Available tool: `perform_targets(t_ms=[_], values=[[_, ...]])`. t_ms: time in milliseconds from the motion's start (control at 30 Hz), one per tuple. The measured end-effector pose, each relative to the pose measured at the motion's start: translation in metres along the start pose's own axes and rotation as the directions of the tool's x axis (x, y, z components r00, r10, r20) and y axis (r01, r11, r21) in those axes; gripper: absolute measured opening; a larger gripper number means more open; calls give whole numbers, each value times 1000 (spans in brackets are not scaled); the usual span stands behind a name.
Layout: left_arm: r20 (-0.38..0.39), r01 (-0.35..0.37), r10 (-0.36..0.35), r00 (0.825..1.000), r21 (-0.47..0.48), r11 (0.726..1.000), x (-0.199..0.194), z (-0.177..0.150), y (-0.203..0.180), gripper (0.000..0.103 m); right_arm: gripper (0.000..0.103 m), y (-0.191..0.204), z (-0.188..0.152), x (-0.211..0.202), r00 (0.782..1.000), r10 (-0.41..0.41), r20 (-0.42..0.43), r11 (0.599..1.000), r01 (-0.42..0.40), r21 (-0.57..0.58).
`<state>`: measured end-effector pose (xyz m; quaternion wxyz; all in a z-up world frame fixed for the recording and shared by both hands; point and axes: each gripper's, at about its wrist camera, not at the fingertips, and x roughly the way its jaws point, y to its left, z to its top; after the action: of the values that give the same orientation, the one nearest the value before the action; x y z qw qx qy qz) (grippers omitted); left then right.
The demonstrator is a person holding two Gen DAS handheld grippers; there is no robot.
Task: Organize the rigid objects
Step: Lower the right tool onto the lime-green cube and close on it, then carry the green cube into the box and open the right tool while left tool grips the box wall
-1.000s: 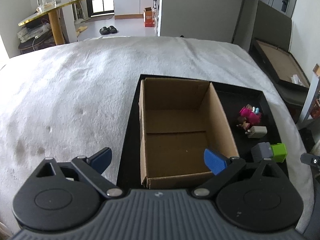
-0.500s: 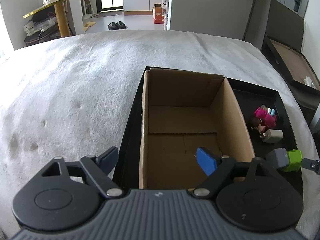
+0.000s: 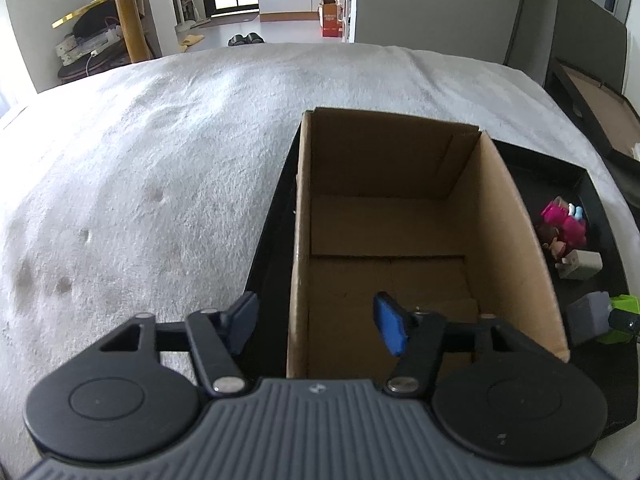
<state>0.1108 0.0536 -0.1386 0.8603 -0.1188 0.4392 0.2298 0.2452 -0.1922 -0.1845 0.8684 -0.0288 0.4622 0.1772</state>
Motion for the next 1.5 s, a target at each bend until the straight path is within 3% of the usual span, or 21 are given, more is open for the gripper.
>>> perform_targets(t_ms=[133, 200, 333, 933, 1500], values=[[-10, 1, -1, 1000, -27, 1000, 5, -1, 5, 27, 57, 3, -2, 0, 1000, 6, 15, 1000, -6, -20], [-2, -3, 3, 1000, -31, 1000, 4, -2, 6, 20, 49, 5, 0, -2, 1000, -18, 23, 999, 19, -39], [18, -15, 16, 1000, -23, 1000, 0, -1, 8, 12, 49, 5, 1, -4, 1000, -4, -1, 999, 4, -46], [38, -54, 55, 998, -33, 998, 0, 4, 17, 11, 49, 16, -4, 6, 997, -65, -35, 991, 61, -116], [93, 23, -25, 995, 23, 999, -10, -1, 12, 9, 48, 36, 24, -38, 995, 30, 98, 991, -17, -129]])
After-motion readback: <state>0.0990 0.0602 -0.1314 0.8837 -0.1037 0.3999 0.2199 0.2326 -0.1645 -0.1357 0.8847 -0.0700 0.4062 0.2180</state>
